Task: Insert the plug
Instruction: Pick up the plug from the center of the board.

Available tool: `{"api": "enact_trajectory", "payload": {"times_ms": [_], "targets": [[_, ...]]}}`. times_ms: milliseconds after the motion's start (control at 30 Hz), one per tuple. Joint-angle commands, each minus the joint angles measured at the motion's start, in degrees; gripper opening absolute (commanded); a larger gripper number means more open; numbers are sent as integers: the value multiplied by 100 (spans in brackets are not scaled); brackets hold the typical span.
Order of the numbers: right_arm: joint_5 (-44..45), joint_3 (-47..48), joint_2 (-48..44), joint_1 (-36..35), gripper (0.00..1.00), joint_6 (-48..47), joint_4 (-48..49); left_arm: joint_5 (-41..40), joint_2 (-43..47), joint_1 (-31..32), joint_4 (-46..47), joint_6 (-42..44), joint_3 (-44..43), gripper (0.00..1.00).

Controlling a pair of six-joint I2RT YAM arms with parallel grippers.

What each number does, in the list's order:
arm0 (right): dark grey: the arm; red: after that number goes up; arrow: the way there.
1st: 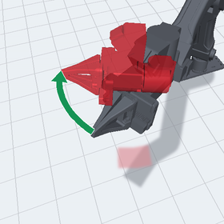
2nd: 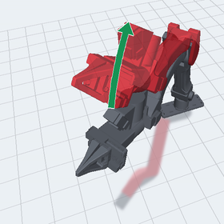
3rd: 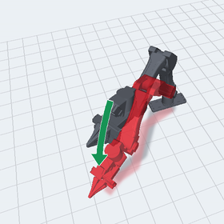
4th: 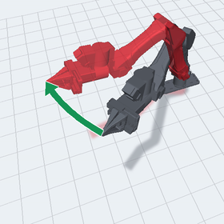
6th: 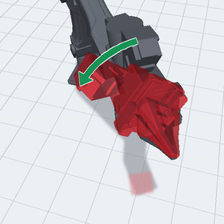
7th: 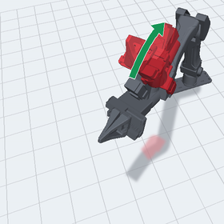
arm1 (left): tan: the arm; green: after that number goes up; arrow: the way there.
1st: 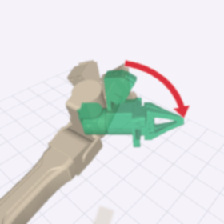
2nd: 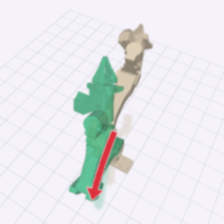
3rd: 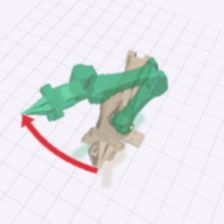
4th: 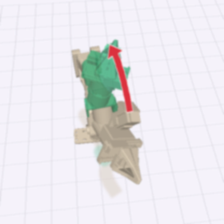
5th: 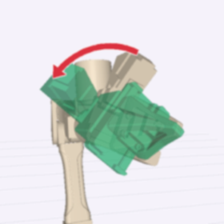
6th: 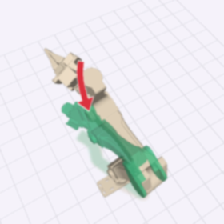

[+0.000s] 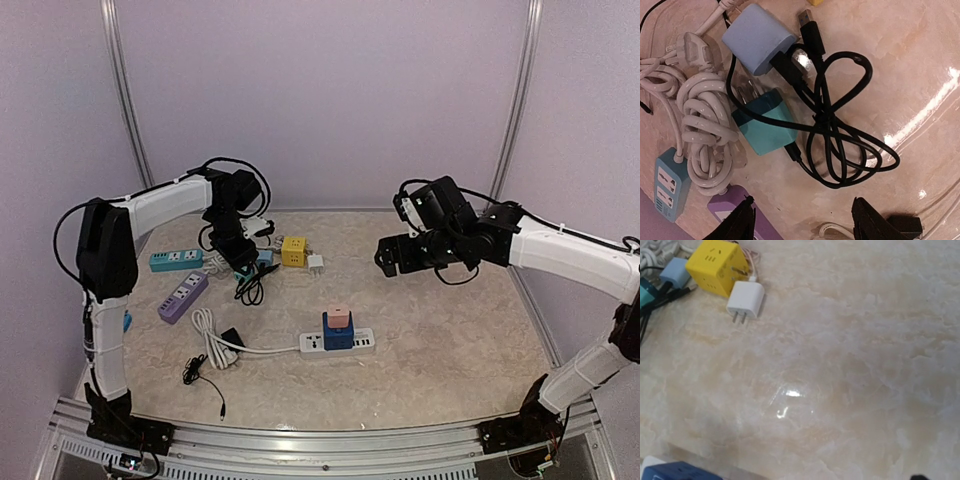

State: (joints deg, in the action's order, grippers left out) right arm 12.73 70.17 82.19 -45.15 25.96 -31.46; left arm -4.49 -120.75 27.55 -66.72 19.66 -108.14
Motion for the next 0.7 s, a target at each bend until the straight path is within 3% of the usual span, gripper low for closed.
{"api": "enact_trajectory", "payload": {"times_ms": [0,300,667], "targets": [[46,-116,98,-5,92,139,-73,-71,-393,-212,545,-461,-152,64],[-41,299,414,-12,92,20,-134,282,-838,-490,1199,-909,-68,70],[-123,413,626,-19,92,-29,-117,785,-737,-446,1594,-1135,462,64]]}}
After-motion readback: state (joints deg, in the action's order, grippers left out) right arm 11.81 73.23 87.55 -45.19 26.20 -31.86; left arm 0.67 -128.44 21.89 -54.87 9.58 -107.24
